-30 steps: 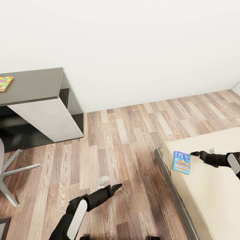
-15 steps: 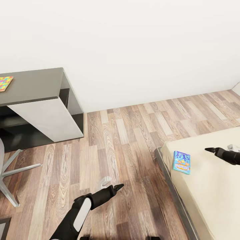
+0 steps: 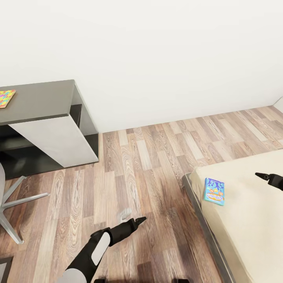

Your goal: Put all the toys in the child's room - the three board games (two on the bed and one on the table), the two jigsaw puzzles on the table, and the tennis ball on the table - inside the toy box on the table in the child's room.

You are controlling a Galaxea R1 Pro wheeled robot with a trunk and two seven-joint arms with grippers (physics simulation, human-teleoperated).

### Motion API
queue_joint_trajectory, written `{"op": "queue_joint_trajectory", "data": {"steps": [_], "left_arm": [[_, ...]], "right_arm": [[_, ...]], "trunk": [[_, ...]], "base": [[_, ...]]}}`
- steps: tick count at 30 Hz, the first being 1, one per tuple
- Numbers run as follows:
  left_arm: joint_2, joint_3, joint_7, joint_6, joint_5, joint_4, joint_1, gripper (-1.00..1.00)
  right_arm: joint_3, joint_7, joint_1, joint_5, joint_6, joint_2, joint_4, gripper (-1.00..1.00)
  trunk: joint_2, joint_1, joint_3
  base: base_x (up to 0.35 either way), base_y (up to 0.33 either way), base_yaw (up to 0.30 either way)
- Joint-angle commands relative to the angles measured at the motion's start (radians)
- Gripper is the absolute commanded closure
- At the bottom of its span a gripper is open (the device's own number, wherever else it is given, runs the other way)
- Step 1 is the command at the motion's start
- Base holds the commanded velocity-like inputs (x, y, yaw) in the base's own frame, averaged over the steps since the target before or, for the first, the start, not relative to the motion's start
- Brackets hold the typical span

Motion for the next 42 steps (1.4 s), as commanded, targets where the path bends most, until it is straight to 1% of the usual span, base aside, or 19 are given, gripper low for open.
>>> {"op": "queue_joint_trajectory", "data": {"steps": [1, 2, 3, 5, 6, 8, 10, 11, 12, 13, 14, 15, 17, 18, 20, 21, 26, 31, 42], "left_arm": [[0.000, 0.000, -0.018, -0.004, 0.010, 0.025, -0.015, -1.00], [0.000, 0.001, -0.044, -0.022, 0.010, 0.053, -0.030, -1.00], [0.000, 0.001, -0.044, -0.022, 0.010, 0.053, -0.030, -1.00], [0.000, 0.002, -0.103, -0.068, 0.009, 0.118, -0.061, -1.00], [0.000, 0.002, -0.103, -0.068, 0.009, 0.118, -0.061, -1.00], [0.001, 0.002, -0.133, -0.088, 0.009, 0.157, -0.084, -1.00], [0.002, 0.003, -0.189, -0.120, 0.009, 0.242, -0.136, -1.00], [0.002, 0.003, -0.189, -0.120, 0.009, 0.242, -0.136, -1.00], [0.003, 0.002, -0.216, -0.133, 0.009, 0.283, -0.160, -1.00], [0.003, 0.002, -0.216, -0.133, 0.009, 0.283, -0.160, -1.00], [0.003, 0.001, -0.243, -0.145, 0.008, 0.319, -0.179, -1.00], [0.003, 0.001, -0.243, -0.145, 0.008, 0.319, -0.179, -1.00], [0.004, 0.000, -0.292, -0.166, 0.007, 0.371, -0.208, -1.00], [0.004, 0.000, -0.292, -0.166, 0.007, 0.371, -0.208, -1.00], [0.005, 0.000, -0.335, -0.182, 0.008, 0.405, -0.226, -1.00], [0.005, 0.000, -0.335, -0.182, 0.008, 0.405, -0.226, -1.00], [0.007, 0.000, -0.407, -0.198, 0.007, 0.440, -0.244, -1.00], [0.009, -0.001, -0.437, -0.200, 0.007, 0.451, -0.251, -1.00], [0.008, -0.006, -0.457, -0.214, -0.007, 0.459, -0.259, -1.00]], "right_arm": [[-0.008, 0.005, 0.027, 0.001, 0.006, 0.006, -0.051, -1.00], [-0.016, 0.005, 0.054, 0.001, 0.007, 0.015, -0.102, -1.00], [-0.016, 0.005, 0.054, 0.001, 0.007, 0.015, -0.102, -1.00], [-0.038, 0.005, 0.103, 0.000, 0.013, 0.037, -0.208, -1.00], [-0.038, 0.005, 0.103, 0.000, 0.013, 0.037, -0.208, -1.00], [-0.054, 0.006, 0.126, 0.000, 0.022, 0.052, -0.262, -1.00], [-0.089, 0.006, 0.163, 0.000, 0.056, 0.088, -0.357, -1.00], [-0.089, 0.006, 0.163, 0.000, 0.056, 0.088, -0.357, -1.00], [-0.107, 0.006, 0.177, -0.001, 0.079, 0.105, -0.390, -1.00], [-0.107, 0.006, 0.177, -0.001, 0.079, 0.105, -0.390, -1.00], [-0.121, 0.006, 0.186, -0.001, 0.105, 0.120, -0.416, -1.00], [-0.121, 0.006, 0.186, -0.001, 0.105, 0.120, -0.416, -1.00], [-0.141, 0.006, 0.198, -0.001, 0.153, 0.142, -0.453, -1.00], [-0.141, 0.006, 0.198, -0.001, 0.153, 0.142, -0.453, -1.00], [-0.154, 0.006, 0.205, -0.001, 0.188, 0.156, -0.477, -1.00], [-0.154, 0.006, 0.205, -0.001, 0.188, 0.156, -0.477, -1.00], [-0.167, 0.004, 0.212, 0.000, 0.224, 0.172, -0.503, -1.00], [-0.172, 0.002, 0.213, 0.000, 0.235, 0.178, -0.511, -1.00], [-0.176, -0.001, 0.215, 0.001, 0.240, 0.185, -0.518, -1.00]], "trunk": [[0.000, 0.000, -0.001], [0.000, 0.000, -0.001], [0.000, 0.000, -0.001], [0.000, 0.000, -0.001], [0.000, 0.000, -0.001], [0.000, 0.000, -0.001], [0.000, 0.000, -0.001], [0.000, 0.000, -0.001], [0.000, 0.000, -0.001], [0.000, 0.000, -0.001], [0.000, 0.000, -0.001], [0.000, 0.000, -0.001], [0.000, 0.000, -0.001], [0.000, 0.000, -0.001], [0.000, 0.000, 0.000], [0.000, 0.000, 0.000], [0.000, 0.000, 0.001], [0.000, 0.000, 0.003], [0.000, 0.000, 0.008]], "base": [[0.000, 0.000, 0.000], [0.000, 0.000, 0.000], [0.000, 0.000, 0.000], [0.000, 0.000, 0.000], [0.000, 0.000, 0.000], [0.000, 0.000, 0.000], [0.000, 0.000, 0.000], [0.000, 0.000, 0.000], [0.000, 0.000, 0.000], [0.000, 0.000, 0.000], [0.000, 0.000, 0.000], [0.000, 0.000, 0.000], [0.000, 0.000, 0.000], [0.000, 0.000, 0.000], [0.000, 0.000, -0.022], [0.000, 0.000, -0.035], [0.000, 0.000, -0.122], [0.000, 0.000, -0.196], [0.000, 0.000, -0.247]]}}
